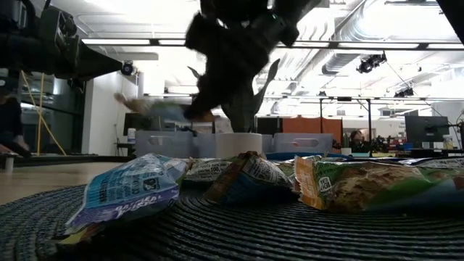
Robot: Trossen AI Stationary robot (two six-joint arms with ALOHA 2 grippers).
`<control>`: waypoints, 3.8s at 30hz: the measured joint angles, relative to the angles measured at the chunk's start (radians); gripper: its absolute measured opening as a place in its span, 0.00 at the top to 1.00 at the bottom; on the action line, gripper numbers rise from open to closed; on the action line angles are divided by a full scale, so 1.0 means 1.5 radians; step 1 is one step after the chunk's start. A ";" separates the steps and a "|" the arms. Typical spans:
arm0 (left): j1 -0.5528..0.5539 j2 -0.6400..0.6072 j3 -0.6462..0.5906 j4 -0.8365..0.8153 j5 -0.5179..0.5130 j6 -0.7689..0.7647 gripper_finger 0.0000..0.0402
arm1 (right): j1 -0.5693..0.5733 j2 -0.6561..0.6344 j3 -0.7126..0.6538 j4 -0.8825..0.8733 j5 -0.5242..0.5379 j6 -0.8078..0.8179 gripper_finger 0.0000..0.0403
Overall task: Pick and place Granola Bars by type
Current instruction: Put the orange granola bar into the right black bin
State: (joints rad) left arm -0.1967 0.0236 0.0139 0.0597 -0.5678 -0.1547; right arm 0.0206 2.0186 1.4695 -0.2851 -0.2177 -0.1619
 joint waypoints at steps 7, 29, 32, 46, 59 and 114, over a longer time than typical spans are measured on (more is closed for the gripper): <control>0.000 0.000 0.000 0.000 0.000 0.000 1.00 | -0.006 0.000 0.110 -0.078 0.039 -0.002 0.79; 0.000 0.000 0.000 0.000 0.000 0.000 1.00 | -0.091 -0.002 0.454 -0.377 0.362 0.046 0.79; 0.000 0.000 0.000 0.000 0.000 0.000 1.00 | -0.116 -0.002 0.477 -0.424 0.429 0.090 0.79; 0.000 0.000 0.000 0.000 0.000 0.000 1.00 | -0.276 -0.005 0.471 -0.556 0.506 0.173 0.78; 0.000 0.000 0.000 0.000 0.000 0.000 1.00 | -0.399 -0.019 0.328 -0.697 0.449 0.183 0.78; 0.000 0.000 0.000 0.000 0.000 0.000 1.00 | -0.402 -0.213 -0.044 -0.487 0.397 0.213 0.46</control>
State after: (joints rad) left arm -0.1967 0.0236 0.0142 0.0598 -0.5674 -0.1550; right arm -0.5821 1.6994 1.4029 -1.0161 0.3785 0.1570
